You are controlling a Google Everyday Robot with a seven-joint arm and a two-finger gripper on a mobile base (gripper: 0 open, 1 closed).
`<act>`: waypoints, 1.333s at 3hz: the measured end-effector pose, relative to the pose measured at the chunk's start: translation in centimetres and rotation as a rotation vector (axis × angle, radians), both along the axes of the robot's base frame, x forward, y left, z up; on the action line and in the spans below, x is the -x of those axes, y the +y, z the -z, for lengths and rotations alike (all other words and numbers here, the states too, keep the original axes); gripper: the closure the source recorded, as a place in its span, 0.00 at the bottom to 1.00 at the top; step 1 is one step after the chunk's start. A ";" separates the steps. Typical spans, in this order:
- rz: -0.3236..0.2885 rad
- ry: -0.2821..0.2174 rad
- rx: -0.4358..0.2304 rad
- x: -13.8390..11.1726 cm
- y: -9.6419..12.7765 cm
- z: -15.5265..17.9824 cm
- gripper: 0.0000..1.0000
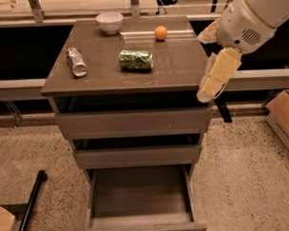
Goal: Place green can into bottom drawer
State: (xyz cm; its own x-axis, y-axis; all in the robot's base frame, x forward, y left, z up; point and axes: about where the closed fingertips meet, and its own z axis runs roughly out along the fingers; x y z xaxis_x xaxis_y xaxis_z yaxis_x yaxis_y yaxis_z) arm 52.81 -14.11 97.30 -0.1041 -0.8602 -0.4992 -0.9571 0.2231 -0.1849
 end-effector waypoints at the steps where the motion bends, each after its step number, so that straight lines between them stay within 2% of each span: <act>1: -0.037 -0.006 -0.037 -4.2 2.1 0.0 0.00; 2: -0.039 -0.020 -0.045 -4.8 2.4 -0.5 0.00; 3: -0.017 0.008 -0.051 -4.6 2.4 0.3 0.00; 4: -0.040 0.027 -0.123 -6.4 5.3 2.6 0.00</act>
Offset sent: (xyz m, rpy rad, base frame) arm 0.0370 0.0185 0.0003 0.0324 -0.0046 0.0328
